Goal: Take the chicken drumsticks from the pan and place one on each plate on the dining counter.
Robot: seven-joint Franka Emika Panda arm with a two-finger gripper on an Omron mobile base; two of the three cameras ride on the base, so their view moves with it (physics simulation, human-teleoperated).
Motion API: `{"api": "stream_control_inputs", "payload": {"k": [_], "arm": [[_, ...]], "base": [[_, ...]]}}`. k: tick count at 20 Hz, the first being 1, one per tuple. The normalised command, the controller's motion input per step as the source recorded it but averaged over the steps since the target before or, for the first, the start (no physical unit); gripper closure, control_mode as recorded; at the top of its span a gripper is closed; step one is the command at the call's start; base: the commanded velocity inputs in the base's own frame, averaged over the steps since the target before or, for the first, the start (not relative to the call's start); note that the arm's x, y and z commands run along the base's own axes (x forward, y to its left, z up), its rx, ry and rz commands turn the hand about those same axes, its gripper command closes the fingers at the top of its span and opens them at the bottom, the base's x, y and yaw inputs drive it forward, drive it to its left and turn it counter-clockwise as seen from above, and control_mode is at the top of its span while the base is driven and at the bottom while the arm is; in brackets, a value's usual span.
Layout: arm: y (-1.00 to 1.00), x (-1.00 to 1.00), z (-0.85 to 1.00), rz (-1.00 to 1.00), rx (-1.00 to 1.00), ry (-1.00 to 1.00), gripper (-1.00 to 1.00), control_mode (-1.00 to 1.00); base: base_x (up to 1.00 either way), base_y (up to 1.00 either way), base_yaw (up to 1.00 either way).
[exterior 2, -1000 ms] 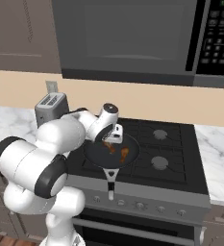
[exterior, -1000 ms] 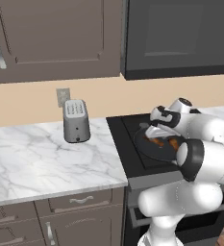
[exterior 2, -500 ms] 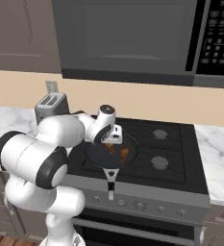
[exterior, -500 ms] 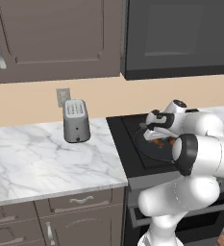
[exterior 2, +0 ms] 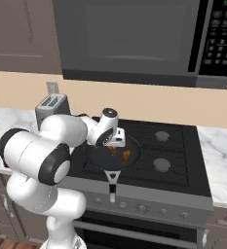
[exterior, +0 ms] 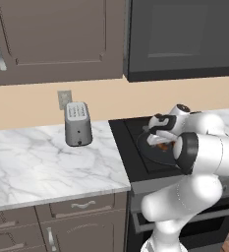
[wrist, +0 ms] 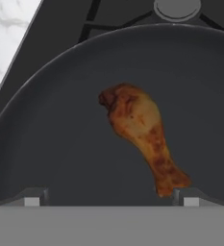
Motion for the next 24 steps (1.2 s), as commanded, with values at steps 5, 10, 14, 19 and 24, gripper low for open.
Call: {"api": "stream_control_inputs", "payload": {"k": [5,10,14,19,24], "arm": [[0.0,0.12,-0.1,0.0,0.0,-0.02,-1.0,-1.0],[0.0,0.18,-0.07,0.0,0.0,-0.03,-1.0,-1.0],[0.0,0.18,-0.07,0.0,0.0,-0.02,-1.0,-1.0],[0.0,0.17,-0.05,0.0,-0.01,-0.02,-1.0,-1.0],[0.0,0.17,-0.04,0.0,-0.01,-0.04,-1.0,-1.0]], "base": [[0.0,0.0,0.0],[0.0,0.0,0.0],[0.0,0.0,0.0],[0.0,0.0,0.0],[0.0,0.0,0.0]]}}
